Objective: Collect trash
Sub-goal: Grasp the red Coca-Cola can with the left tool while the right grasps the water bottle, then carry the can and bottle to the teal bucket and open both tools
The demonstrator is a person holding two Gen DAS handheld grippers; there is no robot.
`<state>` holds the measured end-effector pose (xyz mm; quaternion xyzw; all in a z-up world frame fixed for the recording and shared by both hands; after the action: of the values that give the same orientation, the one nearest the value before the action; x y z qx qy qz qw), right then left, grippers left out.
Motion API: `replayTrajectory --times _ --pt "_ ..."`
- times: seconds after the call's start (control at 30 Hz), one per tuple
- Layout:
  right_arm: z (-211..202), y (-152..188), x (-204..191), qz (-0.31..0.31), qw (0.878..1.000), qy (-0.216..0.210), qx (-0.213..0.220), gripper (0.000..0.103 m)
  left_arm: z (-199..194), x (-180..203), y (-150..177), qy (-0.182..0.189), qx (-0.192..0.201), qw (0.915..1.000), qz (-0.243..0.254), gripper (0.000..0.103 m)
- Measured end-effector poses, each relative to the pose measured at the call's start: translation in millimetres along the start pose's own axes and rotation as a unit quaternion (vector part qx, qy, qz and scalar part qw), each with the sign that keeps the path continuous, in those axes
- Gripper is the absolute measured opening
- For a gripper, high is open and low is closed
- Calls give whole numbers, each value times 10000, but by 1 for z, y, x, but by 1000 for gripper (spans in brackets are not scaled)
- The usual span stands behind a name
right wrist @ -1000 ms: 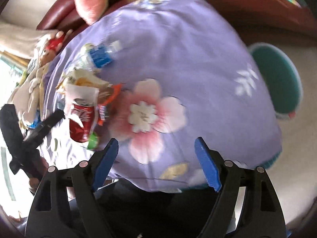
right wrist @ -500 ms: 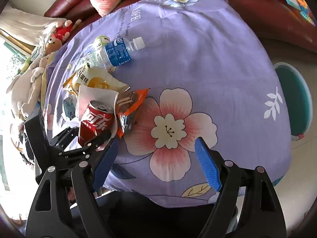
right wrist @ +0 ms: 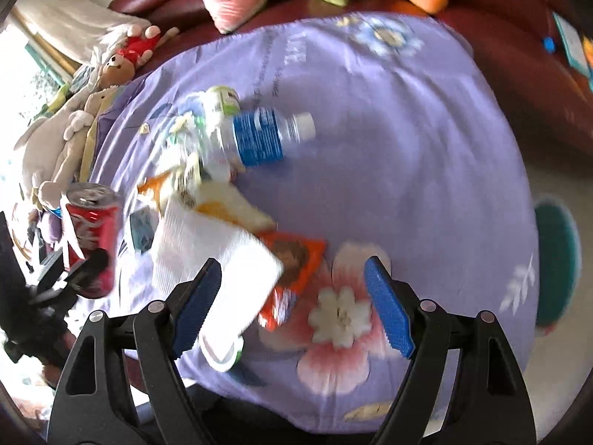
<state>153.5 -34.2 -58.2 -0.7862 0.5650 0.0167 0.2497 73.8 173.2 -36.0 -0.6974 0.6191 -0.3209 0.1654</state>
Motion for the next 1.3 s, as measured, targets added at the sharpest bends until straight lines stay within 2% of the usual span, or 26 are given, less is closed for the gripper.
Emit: replayTrajectory --times 0.07,0.13,0.2,0.3,0.43,0.47,0.67,0.73,0.8,0.93,1.0,1.03,1.13,1.3 --pt "7 -17 -1 -282 9995 130 -29 78 1 -11 -14 -75 78 9999 -131 67" --pt "20 -36 -4 -883 9953 338 -188 78 1 -25 -28 -113 151 9994 -285 68" --pt "33 -53 -9 -1690 9828 636 -374 78 2 -38 -40 -164 196 9988 -415 68" --pt "54 -72 -16 -2531 9620 785 -659 78 11 -58 -52 -204 182 9974 -670 68" --pt "85 -91 -44 -3672 9223 800 -904 78 27 -76 -57 -297 122 9947 -972 68" --pt "93 -93 -52 -3991 9081 808 -977 78 30 -80 -58 -319 110 9942 -1022 68" --pt "137 -83 -86 -5141 8423 611 -1502 78 52 -106 -50 -462 -74 9885 -1440 68" --pt "146 -82 -92 -5261 8355 524 -1497 78 58 -110 -47 -534 -144 9872 -1497 68" --pt "153 -82 -96 -5163 8419 355 -1527 78 61 -111 -47 -556 -170 9869 -1507 68" --pt "156 -85 -86 -4652 8737 243 -1400 70 62 -106 -51 -591 -143 9877 -1443 68" --pt "148 -87 -78 -4359 8898 262 -1322 69 64 -101 -53 -556 -142 9881 -1427 68" --pt "140 -89 -70 -4093 9037 244 -1231 69 64 -98 -54 -548 -143 9885 -1404 68" --pt "117 -94 -48 -3438 9334 178 -1008 69 67 -86 -57 -485 -144 9900 -1316 68" --pt "81 -98 -10 -2520 9651 146 -701 69 66 -57 -64 -384 -124 9931 -1101 68"
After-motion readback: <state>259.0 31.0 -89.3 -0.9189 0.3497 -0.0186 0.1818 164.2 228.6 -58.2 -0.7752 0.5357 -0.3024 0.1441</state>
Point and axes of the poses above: each gripper's, at about its wrist camera, not at the fingertips, and z roughly the way its jaws point, x to its right, y to its underside, the point moved 6 cm from there along z, roughly the way its jaws point, and after that the axes turned 5 degrees about -y, right-handed, at the moved point
